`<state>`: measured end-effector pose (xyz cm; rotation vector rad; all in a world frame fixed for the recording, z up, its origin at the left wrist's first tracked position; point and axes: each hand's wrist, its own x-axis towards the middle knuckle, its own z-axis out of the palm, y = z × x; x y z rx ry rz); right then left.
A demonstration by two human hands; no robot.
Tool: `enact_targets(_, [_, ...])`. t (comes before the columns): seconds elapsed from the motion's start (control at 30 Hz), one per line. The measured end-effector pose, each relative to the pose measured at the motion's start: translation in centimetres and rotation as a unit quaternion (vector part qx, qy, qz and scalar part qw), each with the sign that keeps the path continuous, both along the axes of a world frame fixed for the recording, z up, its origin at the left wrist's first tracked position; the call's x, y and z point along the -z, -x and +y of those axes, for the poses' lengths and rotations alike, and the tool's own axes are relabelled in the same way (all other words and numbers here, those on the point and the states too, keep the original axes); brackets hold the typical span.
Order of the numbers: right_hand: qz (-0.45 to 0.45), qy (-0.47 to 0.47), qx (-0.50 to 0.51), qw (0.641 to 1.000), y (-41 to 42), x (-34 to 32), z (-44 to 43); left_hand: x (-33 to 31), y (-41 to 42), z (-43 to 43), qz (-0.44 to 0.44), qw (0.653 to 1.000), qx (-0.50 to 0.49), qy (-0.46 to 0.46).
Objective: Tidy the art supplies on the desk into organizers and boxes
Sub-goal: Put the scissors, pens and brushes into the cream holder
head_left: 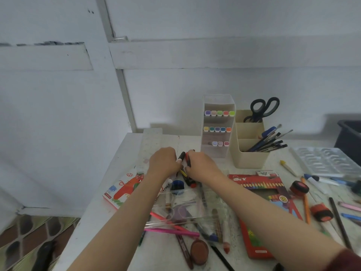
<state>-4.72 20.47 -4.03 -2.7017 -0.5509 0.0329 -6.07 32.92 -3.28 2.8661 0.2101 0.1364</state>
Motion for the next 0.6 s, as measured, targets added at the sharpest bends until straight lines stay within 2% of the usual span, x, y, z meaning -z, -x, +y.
enact_targets(0.13, [0.037, -0.01, 0.036, 0.999, -0.5, 0.1, 0.4, 0.3, -0.2, 0.0, 0.016, 0.999, 0.008, 0.031])
enact_targets(0.3, [0.083, -0.129, 0.015, 0.988, -0.1, -0.9, -0.6, -2.4, 0.8, 0.2, -0.055, 0.975, -0.013, 0.217])
enact_targets(0.4, [0.049, -0.214, -0.022, 0.975, 1.2, -3.0, -2.3, -5.2, 1.7, -0.2, -0.08, 0.941, 0.023, 0.327])
enact_targets(0.47, [0.0, -0.235, -0.045, 0.971, 1.9, -5.1, -3.9, -7.1, 2.4, -1.1, -0.089, 0.917, 0.064, 0.383])
enact_targets(0.6, [-0.098, -0.262, -0.072, 0.957, 2.4, -9.5, -7.9, -10.3, 3.2, -3.7, -0.111, 0.883, 0.147, 0.432])
